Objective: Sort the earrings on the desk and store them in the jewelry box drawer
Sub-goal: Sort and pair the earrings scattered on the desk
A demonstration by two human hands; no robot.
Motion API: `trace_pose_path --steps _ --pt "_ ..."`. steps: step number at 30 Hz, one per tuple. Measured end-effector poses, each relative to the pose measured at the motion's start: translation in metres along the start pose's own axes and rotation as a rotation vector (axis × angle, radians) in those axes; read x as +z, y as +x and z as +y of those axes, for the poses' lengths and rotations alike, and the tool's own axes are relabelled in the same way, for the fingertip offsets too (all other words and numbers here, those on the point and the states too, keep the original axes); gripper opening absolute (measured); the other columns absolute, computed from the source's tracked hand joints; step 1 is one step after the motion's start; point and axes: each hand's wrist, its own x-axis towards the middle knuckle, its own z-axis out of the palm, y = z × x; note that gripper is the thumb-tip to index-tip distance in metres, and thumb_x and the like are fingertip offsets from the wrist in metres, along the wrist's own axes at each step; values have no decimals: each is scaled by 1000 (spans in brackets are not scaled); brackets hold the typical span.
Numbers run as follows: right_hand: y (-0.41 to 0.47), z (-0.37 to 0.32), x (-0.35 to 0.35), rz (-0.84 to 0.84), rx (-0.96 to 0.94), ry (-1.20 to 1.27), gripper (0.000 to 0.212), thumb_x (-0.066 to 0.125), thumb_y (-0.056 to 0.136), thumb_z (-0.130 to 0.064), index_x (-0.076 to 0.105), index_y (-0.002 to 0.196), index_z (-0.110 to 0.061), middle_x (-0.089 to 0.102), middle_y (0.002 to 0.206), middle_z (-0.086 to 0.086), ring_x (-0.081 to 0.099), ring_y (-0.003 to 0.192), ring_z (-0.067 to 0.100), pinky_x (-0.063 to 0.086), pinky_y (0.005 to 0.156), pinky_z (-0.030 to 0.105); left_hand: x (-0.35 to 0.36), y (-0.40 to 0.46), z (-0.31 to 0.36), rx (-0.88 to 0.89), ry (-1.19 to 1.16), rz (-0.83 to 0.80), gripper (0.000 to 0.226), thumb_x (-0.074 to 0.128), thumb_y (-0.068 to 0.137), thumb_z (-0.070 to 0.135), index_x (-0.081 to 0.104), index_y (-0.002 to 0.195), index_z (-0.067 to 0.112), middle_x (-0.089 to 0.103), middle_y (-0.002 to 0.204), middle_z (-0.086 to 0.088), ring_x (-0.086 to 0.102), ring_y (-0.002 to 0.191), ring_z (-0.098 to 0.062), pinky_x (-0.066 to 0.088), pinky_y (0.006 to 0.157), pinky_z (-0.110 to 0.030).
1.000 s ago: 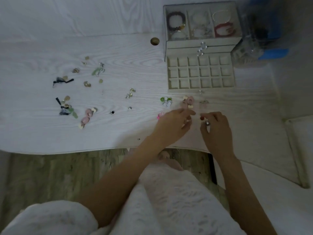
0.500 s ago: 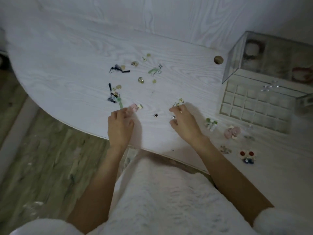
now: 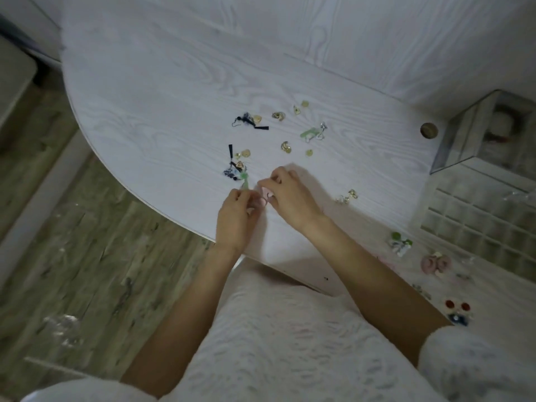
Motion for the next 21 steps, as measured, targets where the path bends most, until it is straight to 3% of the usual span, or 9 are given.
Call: trace_pose_path --steps 4,6,8,10,15,21 --pt "1 0 12 62 21 18 17 51 88 0 62 99 -5 53 105 15 47 96 29 48 77 42 -3 0 0 1 5 5 11 64 81 14 57 88 18 56 87 8 52 68 5 38 64 -7" --pt "-5 0 13 123 -8 46 13 54 86 2 63 94 -4 57 97 14 50 88 30 49 72 42 -3 -1 -2 24 32 -4 9 63 81 14 55 84 19 59 82 5 54 69 -3 40 65 -14" --pt "-15 2 10 205 -17 82 13 57 84 2 64 92 -6 61 92 12 52 82 28 48 68 38 -3 -3 -4 32 42 -18 6 62 83 16 57 83 19 63 79 1 57 73 -15 46 68 -30" --pt "-35 5 4 295 31 138 10 58 85 -3 64 92 -8 63 89 9 53 79 24 43 67 31 -1 -7 1 56 20 -50 3 62 84 16 61 85 19 65 81 1 59 76 -16 48 70 -33" --pt "-114 35 -7 420 287 305 10 56 88 -14 65 93 -13 66 87 2 56 75 17 46 67 30 13 -30 43 193 -179 -212 3 65 85 23 63 85 20 67 85 6 59 74 -7 47 66 -15" --pt "-228 63 8 580 708 461 11 63 85 -13 64 96 -13 63 83 -3 57 73 11 45 66 16 62 -67 89 452 -184 -511 13 67 83 28 65 87 17 66 85 4 56 71 -5 45 64 -14"
